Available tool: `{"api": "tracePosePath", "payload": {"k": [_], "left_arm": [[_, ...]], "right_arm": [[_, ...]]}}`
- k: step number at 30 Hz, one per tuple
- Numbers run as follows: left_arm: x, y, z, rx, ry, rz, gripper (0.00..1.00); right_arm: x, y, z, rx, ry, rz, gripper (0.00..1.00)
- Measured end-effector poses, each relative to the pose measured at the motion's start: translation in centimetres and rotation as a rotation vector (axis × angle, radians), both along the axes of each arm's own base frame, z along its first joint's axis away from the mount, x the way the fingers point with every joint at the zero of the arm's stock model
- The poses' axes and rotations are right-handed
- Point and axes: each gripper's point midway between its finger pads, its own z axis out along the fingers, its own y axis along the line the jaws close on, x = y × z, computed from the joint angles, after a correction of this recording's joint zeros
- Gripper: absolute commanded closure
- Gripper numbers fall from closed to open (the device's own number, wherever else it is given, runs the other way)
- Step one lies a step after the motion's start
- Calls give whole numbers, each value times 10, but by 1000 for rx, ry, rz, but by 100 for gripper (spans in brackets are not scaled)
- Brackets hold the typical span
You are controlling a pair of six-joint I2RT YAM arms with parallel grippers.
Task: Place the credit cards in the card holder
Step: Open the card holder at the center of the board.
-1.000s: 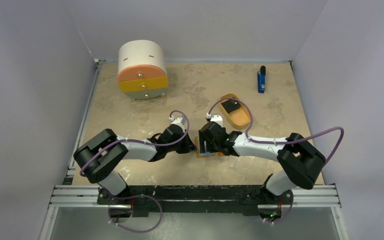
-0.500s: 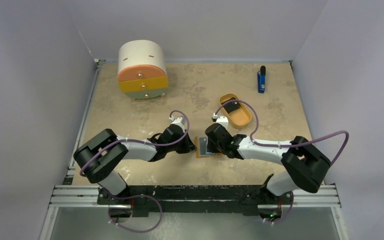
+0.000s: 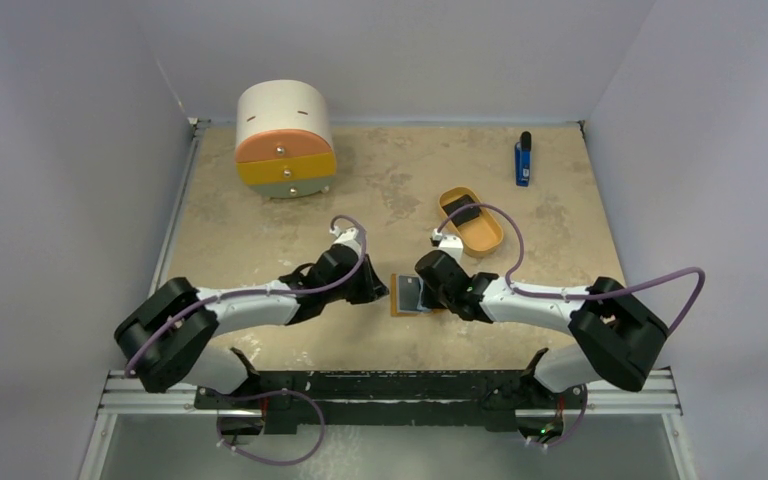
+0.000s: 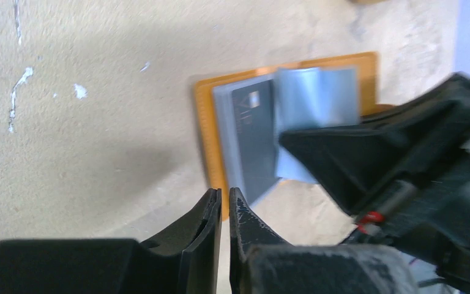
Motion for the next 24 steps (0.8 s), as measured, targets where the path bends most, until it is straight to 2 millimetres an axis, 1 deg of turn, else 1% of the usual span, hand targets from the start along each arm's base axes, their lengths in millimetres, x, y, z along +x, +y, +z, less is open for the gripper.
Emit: {"api": "tracePosePath", "payload": {"k": [3, 6, 7, 9, 12, 15, 21, 24], "left_arm": [[3, -1, 26, -41, -41, 7, 88], [8, -10, 49, -110, -73, 14, 94], [9, -14, 53, -129, -73, 11, 95], [11, -23, 54, -157, -64, 3, 98], [8, -37, 43, -166, -31, -23, 100], [2, -46, 26, -152, 7, -50, 100], [-2, -49, -4, -114, 56, -65, 100], [-2, -49, -15, -96, 74, -63, 100]], "right_arm": [[0, 0, 0, 0, 0, 0, 96], [0, 0, 0, 1, 0, 0, 96], [0, 0, 0, 1, -1, 0, 96], [0, 0, 0, 2, -1, 0, 96], [0, 1, 0, 6, 0, -1, 95], [-1, 1, 0, 16, 0, -2, 95], [-7, 2, 0, 43, 14, 5, 94], [-10, 0, 1, 49, 20, 4, 90]]}}
